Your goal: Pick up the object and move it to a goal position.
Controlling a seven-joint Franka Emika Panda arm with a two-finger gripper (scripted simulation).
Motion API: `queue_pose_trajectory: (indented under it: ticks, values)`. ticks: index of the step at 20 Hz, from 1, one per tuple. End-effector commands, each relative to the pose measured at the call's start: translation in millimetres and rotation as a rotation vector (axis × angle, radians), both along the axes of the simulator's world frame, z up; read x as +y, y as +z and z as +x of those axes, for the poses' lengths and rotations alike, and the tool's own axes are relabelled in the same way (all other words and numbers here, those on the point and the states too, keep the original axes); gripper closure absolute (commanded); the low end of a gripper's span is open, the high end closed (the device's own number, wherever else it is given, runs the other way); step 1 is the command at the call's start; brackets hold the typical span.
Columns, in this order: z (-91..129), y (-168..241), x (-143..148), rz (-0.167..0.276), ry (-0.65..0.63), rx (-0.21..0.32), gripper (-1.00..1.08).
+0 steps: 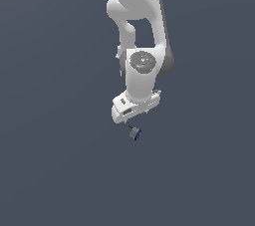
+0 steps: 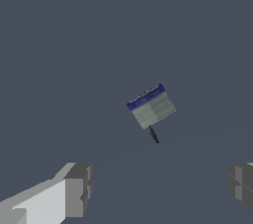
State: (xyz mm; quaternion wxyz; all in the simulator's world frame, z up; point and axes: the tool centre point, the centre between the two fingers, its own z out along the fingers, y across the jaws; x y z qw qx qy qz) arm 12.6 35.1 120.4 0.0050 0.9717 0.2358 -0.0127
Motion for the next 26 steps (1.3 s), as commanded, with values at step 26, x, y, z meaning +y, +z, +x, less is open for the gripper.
queue_pose_trajectory:
  ticks: [26]
  values:
    - [27, -57, -10, 0.021, 0.532, -0.017, -0.92]
